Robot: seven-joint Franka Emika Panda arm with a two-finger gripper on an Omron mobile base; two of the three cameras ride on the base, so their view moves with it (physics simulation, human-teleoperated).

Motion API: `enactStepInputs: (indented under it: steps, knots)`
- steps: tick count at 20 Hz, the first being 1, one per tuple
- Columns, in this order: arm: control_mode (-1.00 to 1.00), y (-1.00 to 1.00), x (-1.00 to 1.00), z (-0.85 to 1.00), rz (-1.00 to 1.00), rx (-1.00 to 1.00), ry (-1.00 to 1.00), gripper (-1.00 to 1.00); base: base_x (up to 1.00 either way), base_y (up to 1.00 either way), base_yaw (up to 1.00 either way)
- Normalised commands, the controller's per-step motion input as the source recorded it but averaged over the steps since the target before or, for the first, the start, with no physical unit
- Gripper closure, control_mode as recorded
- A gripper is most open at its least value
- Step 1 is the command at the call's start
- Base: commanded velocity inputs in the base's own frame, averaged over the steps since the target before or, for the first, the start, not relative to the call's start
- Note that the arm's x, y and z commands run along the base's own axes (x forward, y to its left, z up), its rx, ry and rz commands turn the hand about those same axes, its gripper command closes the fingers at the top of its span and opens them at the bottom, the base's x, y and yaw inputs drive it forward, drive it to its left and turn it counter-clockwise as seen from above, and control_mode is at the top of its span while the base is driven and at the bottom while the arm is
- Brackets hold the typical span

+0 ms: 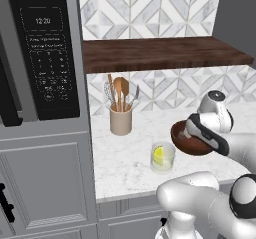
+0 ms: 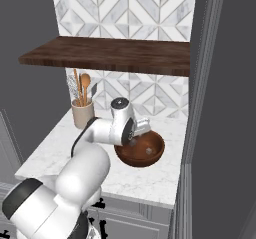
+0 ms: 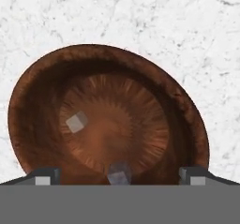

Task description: Grab a lemon wedge from the fridge and one ice cube from the ice bowl, and put them in the glass of lemonade.

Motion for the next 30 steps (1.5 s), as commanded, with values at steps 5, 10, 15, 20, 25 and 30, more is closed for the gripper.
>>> enactStepInputs:
  steps: [5,10,15,20,25,30]
  knots:
    - [-1.0,0.0,0.21,-0.08,0.0,0.02,0.04,-1.0,0.0,0.0,0.0]
    - [-1.0,0.0,0.17,-0.1,0.04,0.02,0.06,-1.0,0.0,0.0,0.0]
    - [-1.0,0.0,0.15,-0.25,0.09,0.04,0.01,-1.0,0.0,0.0,0.0]
    - [-1.0,-0.02,0.11,-0.31,0.12,0.05,0.0,-1.0,0.0,0.0,0.0]
    - [-1.0,-0.26,0.09,-0.16,0.15,0.07,0.0,-1.0,0.0,0.0,0.0]
    - [-1.0,-0.36,0.13,-0.01,0.12,0.02,-0.03,-1.0,0.0,0.0,0.0]
